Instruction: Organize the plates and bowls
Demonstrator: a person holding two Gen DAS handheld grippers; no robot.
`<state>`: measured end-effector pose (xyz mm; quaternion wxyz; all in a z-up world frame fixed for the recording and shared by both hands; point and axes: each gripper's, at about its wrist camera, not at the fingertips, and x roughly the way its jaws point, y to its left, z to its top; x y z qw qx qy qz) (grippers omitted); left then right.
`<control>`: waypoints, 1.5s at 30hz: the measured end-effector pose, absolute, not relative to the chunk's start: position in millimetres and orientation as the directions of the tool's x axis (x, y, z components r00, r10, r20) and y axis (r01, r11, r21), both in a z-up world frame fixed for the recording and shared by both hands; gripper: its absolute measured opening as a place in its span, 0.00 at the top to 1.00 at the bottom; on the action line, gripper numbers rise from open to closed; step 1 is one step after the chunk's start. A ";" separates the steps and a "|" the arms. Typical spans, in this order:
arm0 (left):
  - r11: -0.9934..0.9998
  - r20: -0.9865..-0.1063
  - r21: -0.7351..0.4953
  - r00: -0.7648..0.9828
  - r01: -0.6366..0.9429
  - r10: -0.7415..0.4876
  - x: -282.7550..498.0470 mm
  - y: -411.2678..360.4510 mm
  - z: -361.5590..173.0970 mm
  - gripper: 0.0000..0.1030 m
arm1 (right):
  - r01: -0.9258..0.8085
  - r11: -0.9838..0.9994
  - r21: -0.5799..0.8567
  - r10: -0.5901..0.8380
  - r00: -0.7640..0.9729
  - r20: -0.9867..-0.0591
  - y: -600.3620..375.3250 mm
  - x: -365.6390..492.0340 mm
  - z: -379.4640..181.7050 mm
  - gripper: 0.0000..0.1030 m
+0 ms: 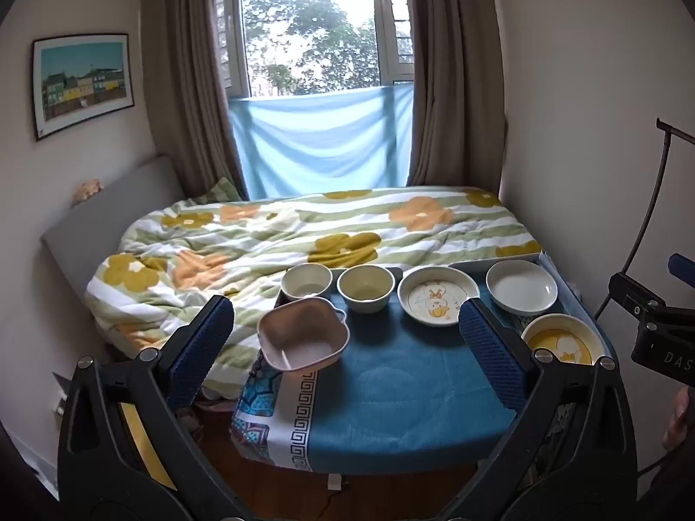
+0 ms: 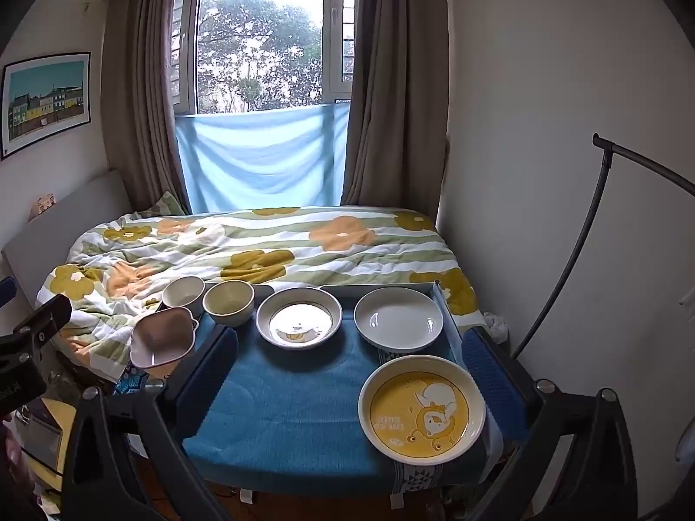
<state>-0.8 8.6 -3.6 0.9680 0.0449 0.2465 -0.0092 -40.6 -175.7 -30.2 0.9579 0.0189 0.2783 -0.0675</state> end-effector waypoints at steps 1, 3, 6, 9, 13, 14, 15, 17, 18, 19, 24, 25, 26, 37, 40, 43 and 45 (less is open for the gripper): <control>0.996 -0.479 0.083 0.878 0.041 0.003 -1.0 9.5 -3.9 0.00 | 0.141 0.990 -0.001 -0.119 0.835 -0.537 -175.2 -39.6 -29.0 0.00; 0.996 -0.479 0.082 0.878 0.044 0.000 -0.6 9.6 -5.2 0.00 | 0.143 0.990 -0.001 -0.121 0.834 -0.539 -172.8 -38.5 -26.5 0.00; 0.995 -0.475 0.099 0.880 0.034 0.017 0.3 8.6 -6.1 0.00 | 0.142 0.990 -0.003 -0.121 0.834 -0.539 -171.2 -38.4 -26.2 0.00; 0.993 -0.469 0.111 0.883 0.026 0.030 0.3 6.9 -8.7 0.00 | 0.141 0.990 -0.003 -0.120 0.833 -0.540 -168.4 -39.1 -25.8 0.00; 0.994 -0.471 0.106 0.882 0.028 0.025 1.1 7.4 -11.1 0.00 | 0.141 0.990 -0.004 -0.120 0.833 -0.540 -167.6 -38.5 -26.4 0.00; 0.994 -0.471 0.107 0.882 0.027 0.027 1.3 7.4 -11.8 0.00 | 0.141 0.990 -0.003 -0.121 0.833 -0.540 -167.4 -38.5 -26.5 0.00; 0.994 -0.471 0.107 0.882 0.028 0.026 0.9 7.7 -12.0 0.00 | 0.141 0.990 -0.003 -0.120 0.833 -0.540 -167.3 -38.4 -26.5 0.00; 0.994 -0.472 0.104 0.881 0.034 0.020 0.9 8.5 -11.8 0.00 | 0.142 0.990 -0.005 -0.122 0.833 -0.540 -167.0 -38.5 -26.4 0.00; 0.994 -0.472 0.103 0.881 0.037 0.016 0.3 9.7 -10.7 0.00 | 0.142 0.990 -0.004 -0.122 0.833 -0.540 -167.2 -38.4 -26.5 0.00; 0.994 -0.471 0.103 0.882 0.037 0.016 0.3 9.6 -10.7 0.00 | 0.141 0.990 -0.004 -0.121 0.833 -0.540 -167.4 -38.2 -26.5 0.00; 0.994 -0.468 0.103 0.883 0.032 0.021 0.7 10.3 -12.4 0.00 | 0.141 0.990 -0.005 -0.121 0.833 -0.540 -167.1 -38.7 -26.8 0.00; 0.994 -0.467 0.104 0.884 0.031 0.021 0.7 9.6 -12.3 0.00 | 0.141 0.990 -0.005 -0.122 0.833 -0.540 -167.1 -38.7 -26.9 0.00; 0.994 -0.467 0.103 0.884 0.031 0.020 0.8 9.5 -12.2 0.00 | 0.142 0.990 -0.004 -0.122 0.833 -0.540 -167.3 -38.5 -27.1 0.00; 0.996 -0.473 0.086 0.881 0.035 0.009 2.2 9.5 -10.8 0.00 | 0.142 0.990 -0.005 -0.122 0.832 -0.542 -166.6 -38.1 -27.8 0.00; 0.995 -0.473 0.089 0.881 0.033 0.013 3.0 9.1 -10.3 0.00 | 0.141 0.990 -0.004 -0.121 0.831 -0.542 -165.6 -38.0 -27.8 0.00; 0.996 -0.474 0.088 0.880 0.032 0.014 3.0 10.3 -10.0 0.00 | 0.141 0.990 -0.005 -0.121 0.832 -0.542 -165.4 -37.9 -27.9 0.00; 0.996 -0.475 0.089 0.880 0.032 0.014 3.0 10.6 -10.0 0.00 | 0.142 0.990 -0.005 -0.122 0.831 -0.543 -166.2 -37.6 -28.0 0.00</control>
